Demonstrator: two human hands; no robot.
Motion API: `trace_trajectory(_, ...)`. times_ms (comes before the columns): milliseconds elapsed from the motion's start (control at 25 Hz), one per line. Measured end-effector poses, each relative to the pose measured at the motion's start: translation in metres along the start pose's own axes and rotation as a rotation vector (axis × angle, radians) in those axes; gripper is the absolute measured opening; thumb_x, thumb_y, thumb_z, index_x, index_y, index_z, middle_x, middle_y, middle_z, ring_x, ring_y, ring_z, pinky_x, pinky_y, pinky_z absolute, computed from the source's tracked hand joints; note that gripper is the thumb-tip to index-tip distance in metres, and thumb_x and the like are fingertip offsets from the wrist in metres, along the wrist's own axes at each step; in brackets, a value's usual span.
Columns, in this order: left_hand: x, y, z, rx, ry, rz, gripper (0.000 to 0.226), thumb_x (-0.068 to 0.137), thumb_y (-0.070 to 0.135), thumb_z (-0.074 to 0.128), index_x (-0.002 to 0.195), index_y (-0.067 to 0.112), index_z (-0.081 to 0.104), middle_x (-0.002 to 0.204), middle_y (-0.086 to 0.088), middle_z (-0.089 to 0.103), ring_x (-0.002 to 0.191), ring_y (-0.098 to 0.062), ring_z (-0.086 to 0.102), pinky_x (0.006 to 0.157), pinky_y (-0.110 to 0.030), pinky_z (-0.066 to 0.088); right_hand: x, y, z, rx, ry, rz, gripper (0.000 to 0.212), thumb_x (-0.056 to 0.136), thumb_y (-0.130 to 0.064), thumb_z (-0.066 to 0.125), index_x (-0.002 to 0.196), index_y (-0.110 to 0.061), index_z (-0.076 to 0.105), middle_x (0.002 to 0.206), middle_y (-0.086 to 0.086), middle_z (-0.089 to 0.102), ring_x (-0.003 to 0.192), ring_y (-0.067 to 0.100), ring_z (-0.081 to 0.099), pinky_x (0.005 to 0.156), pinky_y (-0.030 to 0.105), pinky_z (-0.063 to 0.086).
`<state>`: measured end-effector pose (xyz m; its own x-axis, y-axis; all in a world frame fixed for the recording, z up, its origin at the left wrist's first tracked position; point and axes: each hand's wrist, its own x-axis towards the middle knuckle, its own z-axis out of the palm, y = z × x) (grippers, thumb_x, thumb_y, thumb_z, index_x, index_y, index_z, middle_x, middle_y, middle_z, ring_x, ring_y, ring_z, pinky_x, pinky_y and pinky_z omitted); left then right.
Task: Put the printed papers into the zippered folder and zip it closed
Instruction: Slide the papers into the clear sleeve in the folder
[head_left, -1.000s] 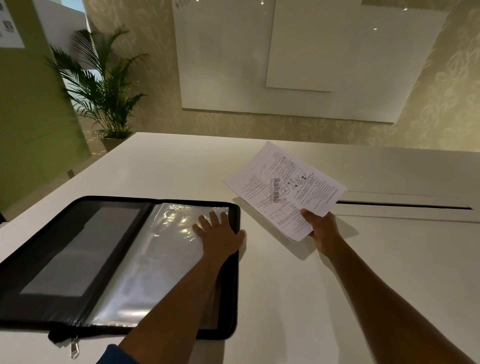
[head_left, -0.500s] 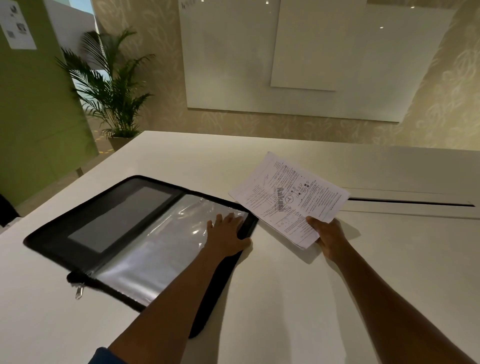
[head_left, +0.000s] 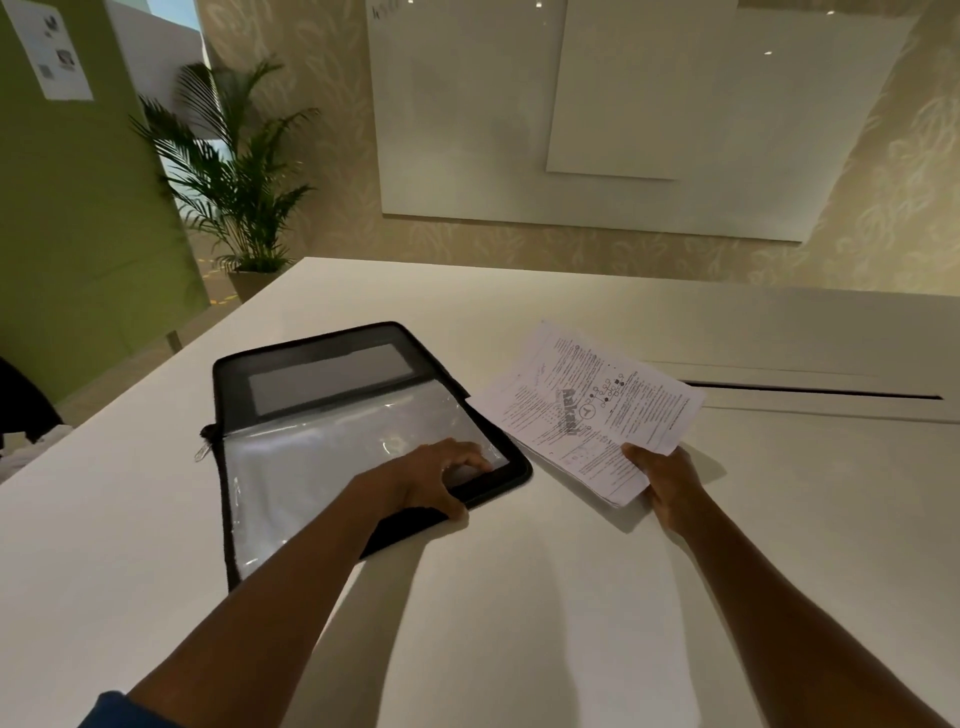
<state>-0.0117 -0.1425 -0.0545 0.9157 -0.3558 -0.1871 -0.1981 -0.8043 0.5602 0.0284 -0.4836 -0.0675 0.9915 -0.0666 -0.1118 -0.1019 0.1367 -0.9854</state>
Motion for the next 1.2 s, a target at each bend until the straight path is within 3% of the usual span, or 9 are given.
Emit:
trace_trajectory(280, -0.047, -0.004, -0.007, -0.028, -0.140, 0.017, 0.053, 0.070, 0.009, 0.082, 0.109, 0.037, 0.060, 0.156, 0.016, 0.031, 0.139, -0.011, 0.029, 0.114, -0.034, 0.030, -0.023, 0.003, 0.002, -0.017, -0.037, 0.025, 0.037, 0.087, 0.000, 0.065, 0.117, -0.021, 0.060, 0.118, 0.014, 0.069, 0.109, 0.035, 0.066, 0.092, 0.059, 0.053)
trace_trajectory(440, -0.062, -0.005, -0.015, -0.027, -0.178, -0.018, 0.042, 0.074, 0.010, 0.080, 0.110, 0.024, 0.065, 0.135, 0.018, 0.052, 0.121, -0.010, 0.049, 0.102, -0.029, 0.039, -0.029, 0.002, 0.000, -0.038, -0.045, 0.044, 0.040, 0.087, 0.000, 0.066, 0.123, -0.017, 0.058, 0.120, 0.015, 0.068, 0.111, 0.036, 0.065, 0.095, 0.061, 0.051)
trace_trajectory(560, -0.064, 0.001, -0.019, -0.093, 0.019, -0.064, 0.015, 0.083, 0.015, 0.074, 0.091, 0.026, 0.069, 0.105, 0.013, 0.071, 0.101, -0.008, 0.064, 0.094, -0.030, 0.047, -0.031, -0.003, -0.006, -0.058, -0.062, 0.036, 0.041, 0.087, 0.000, 0.066, 0.124, -0.016, 0.058, 0.120, 0.015, 0.068, 0.111, 0.036, 0.065, 0.095, 0.061, 0.051)
trace_trajectory(640, -0.055, 0.006, -0.015, -0.039, 0.273, -0.116, 0.007, 0.088, 0.020, 0.069, 0.093, 0.024, 0.067, 0.104, 0.004, 0.072, 0.098, -0.015, 0.066, 0.094, -0.032, 0.051, -0.030, -0.007, -0.009, -0.088, -0.062, 0.029, 0.040, 0.087, 0.000, 0.066, 0.123, -0.016, 0.057, 0.120, 0.016, 0.068, 0.110, 0.036, 0.065, 0.093, 0.060, 0.052)
trace_trajectory(720, -0.042, 0.012, -0.004, -0.029, 0.454, -0.192, 0.016, 0.091, 0.027, 0.065, 0.106, 0.020, 0.065, 0.110, -0.002, 0.070, 0.099, -0.018, 0.065, 0.093, -0.031, 0.051, -0.028, -0.014, -0.012, -0.105, -0.054, 0.029, 0.037, 0.088, 0.000, 0.065, 0.120, -0.017, 0.057, 0.120, 0.016, 0.067, 0.107, 0.034, 0.065, 0.089, 0.056, 0.055)
trace_trajectory(840, -0.020, 0.015, 0.009, -0.051, 0.519, -0.338, 0.037, 0.091, 0.040, 0.062, 0.122, 0.021, 0.057, 0.116, -0.004, 0.067, 0.100, -0.021, 0.063, 0.090, -0.034, 0.049, -0.025, -0.021, -0.017, -0.096, -0.067, 0.018, 0.034, 0.089, 0.001, 0.063, 0.117, -0.017, 0.058, 0.116, 0.014, 0.068, 0.106, 0.033, 0.065, 0.082, 0.049, 0.056)
trace_trajectory(1000, -0.001, 0.016, 0.014, 0.045, 0.564, -0.443, 0.056, 0.083, 0.057, 0.064, 0.123, 0.020, 0.051, 0.114, -0.004, 0.064, 0.100, -0.024, 0.062, 0.080, -0.034, 0.046, -0.018, -0.018, -0.024, -0.093, -0.082, 0.022, 0.043, 0.089, 0.003, 0.062, 0.129, -0.009, 0.053, 0.121, 0.017, 0.065, 0.111, 0.037, 0.063, 0.090, 0.055, 0.053)
trace_trajectory(1200, 0.007, 0.013, 0.010, 0.161, 0.601, -0.498, 0.043, 0.082, 0.048, 0.071, 0.112, 0.020, 0.059, 0.104, -0.004, 0.066, 0.085, -0.019, 0.058, 0.074, -0.031, 0.046, -0.002, -0.009, -0.027, -0.058, -0.081, 0.057, 0.043, 0.086, 0.003, 0.065, 0.126, -0.011, 0.057, 0.120, 0.016, 0.067, 0.108, 0.035, 0.065, 0.085, 0.051, 0.056)
